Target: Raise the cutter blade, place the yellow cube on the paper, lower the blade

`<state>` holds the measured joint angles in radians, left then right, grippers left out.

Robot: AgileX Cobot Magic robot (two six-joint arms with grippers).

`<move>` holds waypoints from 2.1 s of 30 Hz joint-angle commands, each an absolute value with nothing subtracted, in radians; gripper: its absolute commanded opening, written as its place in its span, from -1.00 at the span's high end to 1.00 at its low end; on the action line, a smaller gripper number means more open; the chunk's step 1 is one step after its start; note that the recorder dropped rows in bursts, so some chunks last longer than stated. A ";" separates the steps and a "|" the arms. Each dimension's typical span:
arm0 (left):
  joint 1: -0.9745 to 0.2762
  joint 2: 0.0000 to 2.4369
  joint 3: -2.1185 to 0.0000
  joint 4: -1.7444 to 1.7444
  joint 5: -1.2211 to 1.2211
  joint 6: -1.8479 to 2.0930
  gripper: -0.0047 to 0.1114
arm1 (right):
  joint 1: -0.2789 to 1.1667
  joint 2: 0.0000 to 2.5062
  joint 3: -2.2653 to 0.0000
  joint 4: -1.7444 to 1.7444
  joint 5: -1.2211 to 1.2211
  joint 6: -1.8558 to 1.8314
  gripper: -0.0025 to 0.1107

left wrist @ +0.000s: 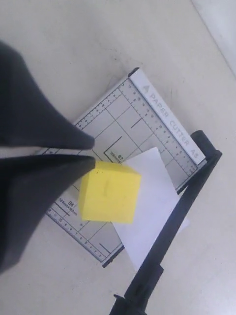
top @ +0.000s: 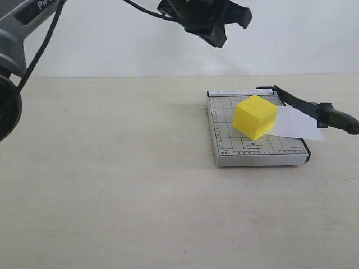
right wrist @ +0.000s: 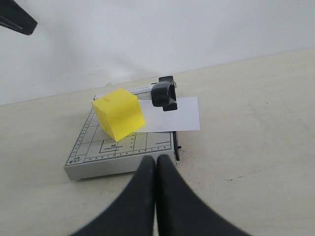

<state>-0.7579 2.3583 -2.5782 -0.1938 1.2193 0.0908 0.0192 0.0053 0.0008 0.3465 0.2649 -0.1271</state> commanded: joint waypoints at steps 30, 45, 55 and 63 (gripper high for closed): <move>-0.729 1.732 -2.566 -0.145 1.221 0.066 0.84 | 0.019 0.000 0.000 0.343 0.263 -0.129 0.96; -0.725 1.161 -1.693 0.101 0.834 0.141 0.84 | 0.019 0.000 0.000 0.343 0.263 -0.129 0.96; -0.559 0.755 -0.783 0.000 0.025 0.147 0.84 | 0.019 0.000 0.000 0.343 0.263 -0.129 0.96; -0.325 0.275 -0.262 -0.015 0.059 0.147 0.84 | 0.019 0.000 0.000 0.343 0.263 -0.129 0.96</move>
<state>-0.3706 0.3732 -0.3432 0.0000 0.0498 0.1502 0.0192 0.0053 0.0008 0.3465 0.2649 -0.1271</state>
